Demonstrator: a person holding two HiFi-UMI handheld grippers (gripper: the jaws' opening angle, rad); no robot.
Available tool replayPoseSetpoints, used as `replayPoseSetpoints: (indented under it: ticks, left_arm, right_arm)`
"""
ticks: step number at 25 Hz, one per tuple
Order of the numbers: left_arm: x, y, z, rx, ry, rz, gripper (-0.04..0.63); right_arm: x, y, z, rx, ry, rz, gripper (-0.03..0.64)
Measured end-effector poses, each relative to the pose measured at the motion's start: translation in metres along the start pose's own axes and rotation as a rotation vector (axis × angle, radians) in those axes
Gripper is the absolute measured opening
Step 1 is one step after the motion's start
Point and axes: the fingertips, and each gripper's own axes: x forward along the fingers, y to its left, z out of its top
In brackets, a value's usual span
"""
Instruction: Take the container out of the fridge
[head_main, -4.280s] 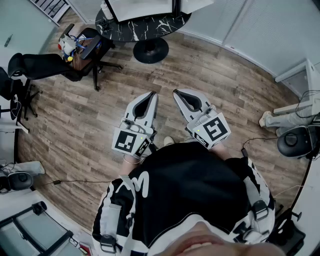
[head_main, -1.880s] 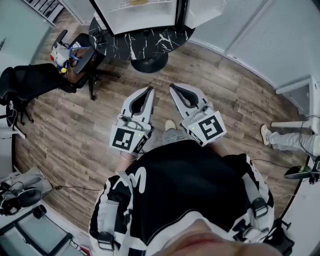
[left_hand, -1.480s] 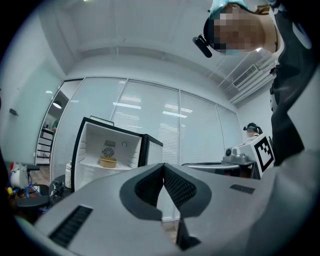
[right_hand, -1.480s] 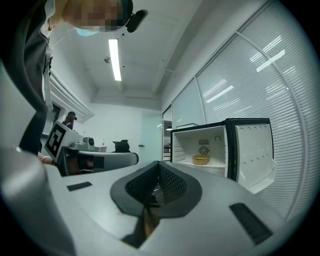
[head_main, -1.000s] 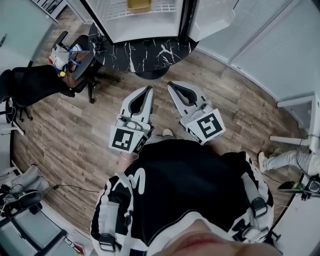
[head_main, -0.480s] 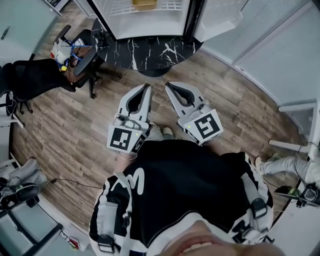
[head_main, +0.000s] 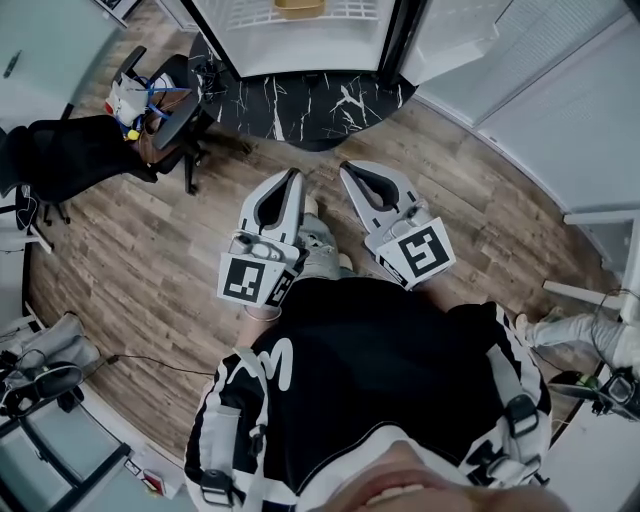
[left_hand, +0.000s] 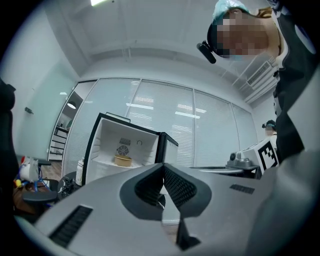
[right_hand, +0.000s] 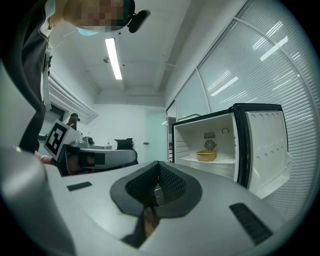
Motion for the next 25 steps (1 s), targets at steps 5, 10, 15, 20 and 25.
replayPoseSetpoints:
  ticks: [5,10,15,20,25]
  left_arm:
    - [0.018,0.013,0.005,0.009,0.001,-0.018,0.009]
    - [0.035,0.029,0.004,0.017,0.003,-0.026,0.009]
    - [0.056,0.051,0.004,0.015,-0.009,-0.04,0.009]
    - [0.081,0.07,0.001,0.004,0.0,-0.061,0.009]
    - [0.105,0.09,0.001,-0.004,0.002,-0.08,0.009]
  right_arm:
    - [0.017,-0.01,0.006,-0.01,-0.004,-0.005,0.011]
    - [0.035,-0.028,0.009,-0.021,-0.008,-0.03,0.011]
    - [0.057,-0.046,0.009,-0.025,-0.01,-0.049,0.011]
    - [0.078,-0.067,0.007,-0.021,-0.003,-0.077,0.011]
    - [0.103,-0.086,0.006,-0.022,0.008,-0.091,0.011]
